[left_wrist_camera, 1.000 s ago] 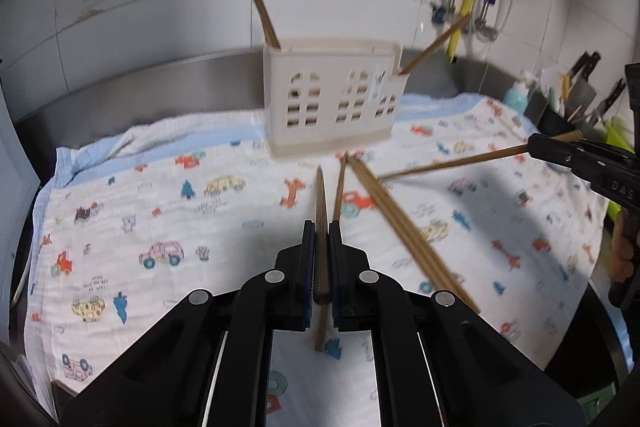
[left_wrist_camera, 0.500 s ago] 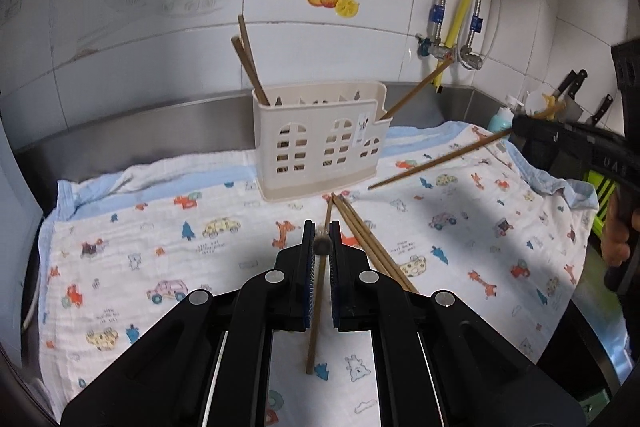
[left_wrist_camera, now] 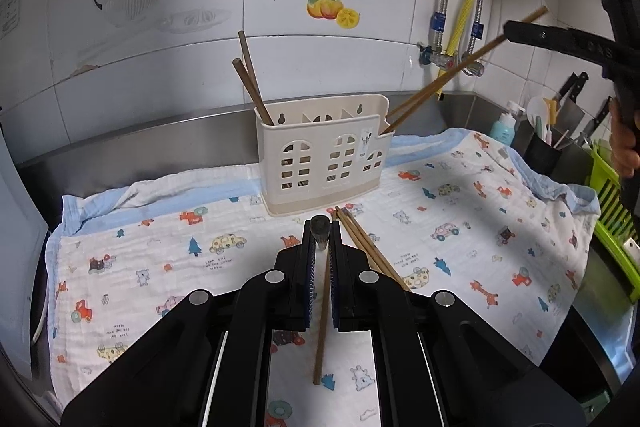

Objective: Organize utensils
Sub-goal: 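Drop the chopstick into the cream caddy with the right tool while the left tool lifts its own chopstick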

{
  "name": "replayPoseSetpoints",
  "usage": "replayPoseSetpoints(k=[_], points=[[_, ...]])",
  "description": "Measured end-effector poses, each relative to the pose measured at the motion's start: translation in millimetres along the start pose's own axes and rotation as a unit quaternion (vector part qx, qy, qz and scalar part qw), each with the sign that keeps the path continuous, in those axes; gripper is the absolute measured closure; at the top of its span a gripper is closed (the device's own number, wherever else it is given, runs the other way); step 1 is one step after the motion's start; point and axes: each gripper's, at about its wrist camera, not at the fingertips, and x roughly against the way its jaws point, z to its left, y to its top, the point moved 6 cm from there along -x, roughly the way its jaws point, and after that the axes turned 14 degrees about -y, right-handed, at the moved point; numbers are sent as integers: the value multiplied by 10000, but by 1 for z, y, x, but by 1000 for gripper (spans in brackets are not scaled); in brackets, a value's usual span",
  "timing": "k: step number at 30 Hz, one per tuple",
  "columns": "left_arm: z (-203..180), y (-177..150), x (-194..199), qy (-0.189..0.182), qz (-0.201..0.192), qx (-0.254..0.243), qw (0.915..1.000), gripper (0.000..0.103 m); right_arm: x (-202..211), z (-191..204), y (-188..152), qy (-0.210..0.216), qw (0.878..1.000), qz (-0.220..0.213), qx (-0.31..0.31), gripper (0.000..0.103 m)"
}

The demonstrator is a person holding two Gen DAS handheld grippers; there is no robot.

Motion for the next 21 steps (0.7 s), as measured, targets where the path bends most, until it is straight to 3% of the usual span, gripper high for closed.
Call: replayPoseSetpoints(k=[10,21], points=[[0,12,0,27,-32,-97,9999,98,-51,1,9,8,9980,633,43,96],[-8,33,4,0,-134,-245,9996,98,-92,5,4,53,9952,974,-45,96]])
